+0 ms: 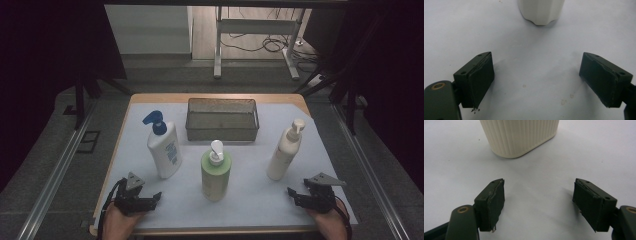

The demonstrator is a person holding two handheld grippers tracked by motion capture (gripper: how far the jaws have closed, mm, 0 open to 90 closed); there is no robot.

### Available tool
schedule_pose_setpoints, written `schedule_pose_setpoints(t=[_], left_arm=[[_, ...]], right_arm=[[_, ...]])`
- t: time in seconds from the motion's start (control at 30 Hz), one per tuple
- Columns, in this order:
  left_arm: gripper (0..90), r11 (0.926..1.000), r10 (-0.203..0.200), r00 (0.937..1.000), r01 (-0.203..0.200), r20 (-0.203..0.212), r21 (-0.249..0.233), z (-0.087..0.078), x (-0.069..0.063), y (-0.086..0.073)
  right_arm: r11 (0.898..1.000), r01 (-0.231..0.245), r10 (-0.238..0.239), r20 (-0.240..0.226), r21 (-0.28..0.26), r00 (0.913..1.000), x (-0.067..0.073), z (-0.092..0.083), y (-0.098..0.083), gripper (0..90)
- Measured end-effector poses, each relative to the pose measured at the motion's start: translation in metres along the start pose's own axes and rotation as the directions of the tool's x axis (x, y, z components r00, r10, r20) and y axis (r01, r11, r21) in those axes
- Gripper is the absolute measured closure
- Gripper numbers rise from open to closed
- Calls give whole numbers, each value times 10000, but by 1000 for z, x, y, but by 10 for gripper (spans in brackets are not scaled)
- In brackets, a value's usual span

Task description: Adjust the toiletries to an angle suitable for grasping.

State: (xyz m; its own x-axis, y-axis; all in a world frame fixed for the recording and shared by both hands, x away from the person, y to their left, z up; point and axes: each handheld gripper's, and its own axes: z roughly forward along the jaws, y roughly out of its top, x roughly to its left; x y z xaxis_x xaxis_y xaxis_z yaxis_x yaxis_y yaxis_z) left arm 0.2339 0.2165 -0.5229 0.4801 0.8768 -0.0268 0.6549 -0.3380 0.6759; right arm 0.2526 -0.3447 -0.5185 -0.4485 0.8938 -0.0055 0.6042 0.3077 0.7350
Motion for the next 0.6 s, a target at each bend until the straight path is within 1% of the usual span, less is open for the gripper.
schedule_pose_setpoints(t=[0.07, 0.6], left_arm=[[123, 10000, -14, 10000, 14, -21, -57, 0, 0, -1], [122, 10000, -25, 10000, 25, 19, -44, 0, 0, -1]], right_arm=[[10000, -33, 33, -20, -18, 10000, 0, 0, 0, 252], [10000, -61, 61, -50, 1, 10000, 0, 0, 0, 245]])
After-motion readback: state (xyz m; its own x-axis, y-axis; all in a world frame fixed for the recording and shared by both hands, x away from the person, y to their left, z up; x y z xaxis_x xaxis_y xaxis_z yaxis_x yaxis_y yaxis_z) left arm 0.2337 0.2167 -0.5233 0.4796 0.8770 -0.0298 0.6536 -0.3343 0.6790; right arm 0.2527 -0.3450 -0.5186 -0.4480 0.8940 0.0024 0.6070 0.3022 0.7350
